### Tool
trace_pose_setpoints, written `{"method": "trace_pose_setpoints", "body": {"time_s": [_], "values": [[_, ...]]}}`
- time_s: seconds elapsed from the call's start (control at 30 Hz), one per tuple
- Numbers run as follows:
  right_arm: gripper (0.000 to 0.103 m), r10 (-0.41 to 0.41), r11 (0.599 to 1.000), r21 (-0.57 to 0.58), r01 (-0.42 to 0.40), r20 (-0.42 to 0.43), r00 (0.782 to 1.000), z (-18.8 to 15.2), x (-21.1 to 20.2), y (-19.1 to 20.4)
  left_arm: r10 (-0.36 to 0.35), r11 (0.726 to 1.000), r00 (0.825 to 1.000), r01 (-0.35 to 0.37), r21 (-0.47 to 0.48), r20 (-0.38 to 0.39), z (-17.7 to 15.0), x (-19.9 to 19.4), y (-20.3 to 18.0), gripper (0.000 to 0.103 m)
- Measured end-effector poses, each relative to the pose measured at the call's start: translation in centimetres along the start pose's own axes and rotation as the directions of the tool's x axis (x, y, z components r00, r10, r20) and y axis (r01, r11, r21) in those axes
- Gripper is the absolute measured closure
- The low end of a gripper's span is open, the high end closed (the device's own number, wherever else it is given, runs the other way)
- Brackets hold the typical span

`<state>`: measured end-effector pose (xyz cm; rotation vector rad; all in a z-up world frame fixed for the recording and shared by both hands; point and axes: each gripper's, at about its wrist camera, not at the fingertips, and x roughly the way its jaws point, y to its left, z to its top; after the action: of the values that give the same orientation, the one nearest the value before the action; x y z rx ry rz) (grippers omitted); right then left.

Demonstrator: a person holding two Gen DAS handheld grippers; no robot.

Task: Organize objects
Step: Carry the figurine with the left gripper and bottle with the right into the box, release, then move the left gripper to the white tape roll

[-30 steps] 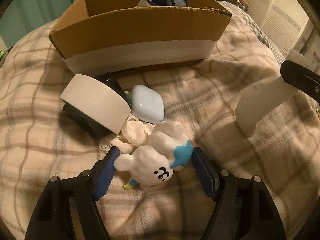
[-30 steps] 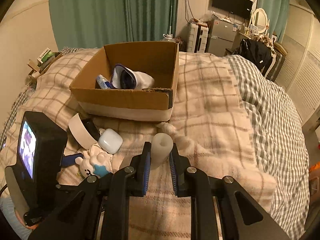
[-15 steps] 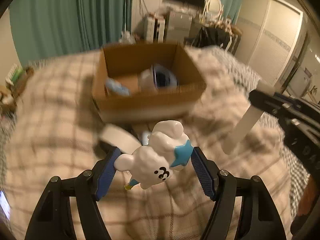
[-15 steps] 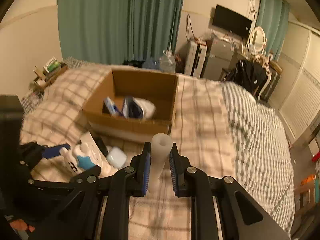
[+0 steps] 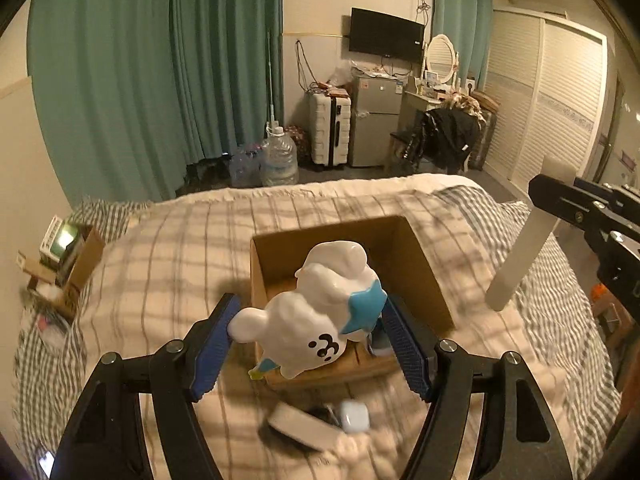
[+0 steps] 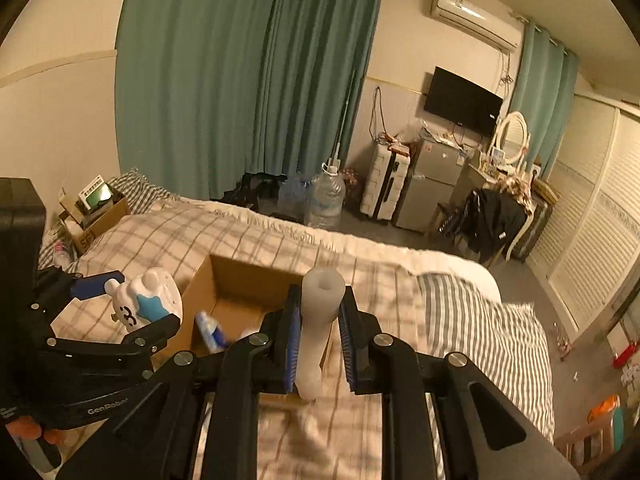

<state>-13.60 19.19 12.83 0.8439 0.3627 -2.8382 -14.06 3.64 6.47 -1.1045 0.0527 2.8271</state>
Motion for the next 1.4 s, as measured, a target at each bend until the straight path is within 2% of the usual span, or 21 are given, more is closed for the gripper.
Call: {"method": "trace_pose_setpoints", "body": {"time_s": [0.17,0.27,0.37,0.43,0.47,0.5,0.57,0.73,0.97,1.07,1.2,1.3,1.4], "values": [[0.086,0.029,1.000,-0.008,-0.030,-0.029,0.999,0.5,4.4,0.5,0.020,1.000,1.000,-0.020,0.014,-0.022,1.1,4.1,-0.2,0.028],[0.086,0.034,0.999,-0.019,-0.035,-0.061,0.998,-0.5,7.5,1.2,0.039,0.999,0.998,-0.038,0.028,-0.040,0.8,7.1,-0.2,0.028],[0.085,0.048,0.999,-0.021,-0.050,-0.087,0.995,-1.8,10.1,1.7,0.017,0.999,0.998,-0.015,0.035,-0.066,-0.1,9.3,-0.6,0.027],[0.080,0.047,0.999,-0.011,-0.048,-0.081,0.996,-2.4,11.2,1.6,0.010,0.999,0.996,-0.005,0.053,-0.092,-0.5,10.7,-0.9,0.025],[0.068,0.039,0.999,-0.007,-0.039,-0.070,0.997,-2.6,11.4,1.6,0.024,0.998,0.995,-0.018,0.060,-0.097,-0.7,11.1,-1.1,0.017],[0.049,0.031,1.000,-0.004,-0.031,-0.058,0.998,-2.7,11.4,1.5,0.038,0.997,0.995,-0.032,0.065,-0.096,-0.8,11.3,-1.2,0.006],[0.037,0.016,1.000,0.005,-0.015,-0.023,1.000,-2.6,10.6,0.8,0.065,0.996,0.995,-0.060,0.070,-0.077,-0.9,11.1,-1.1,0.000],[0.037,-0.052,0.999,-0.012,0.052,0.021,0.998,-3.3,7.0,-0.3,0.069,0.997,0.996,-0.066,0.050,-0.063,-1.2,8.2,-0.3,0.000],[0.022,-0.110,0.993,-0.040,0.112,0.049,0.993,-4.3,-0.5,-0.4,0.054,0.998,0.999,-0.054,0.011,-0.001,-1.7,0.9,2.0,0.000],[0.017,-0.097,0.995,-0.017,0.098,0.049,0.994,-4.5,-2.5,0.0,0.051,0.999,0.998,-0.051,-0.014,0.031,-2.9,-1.7,2.6,0.000],[0.017,-0.044,0.999,0.031,0.043,0.032,0.999,-6.5,-3.4,1.3,0.052,0.996,0.997,-0.048,-0.069,0.058,-5.7,-3.4,4.1,0.000],[0.017,0.007,0.998,0.066,-0.008,0.005,1.000,-8.7,-2.3,2.4,0.059,0.993,0.998,-0.054,-0.109,0.036,-8.5,-2.6,5.2,0.000],[0.017,0.026,0.997,0.079,-0.021,-0.054,0.998,-11.6,0.3,3.9,0.044,0.990,0.999,-0.045,-0.133,-0.010,-11.3,-0.6,5.9,0.000]]}}
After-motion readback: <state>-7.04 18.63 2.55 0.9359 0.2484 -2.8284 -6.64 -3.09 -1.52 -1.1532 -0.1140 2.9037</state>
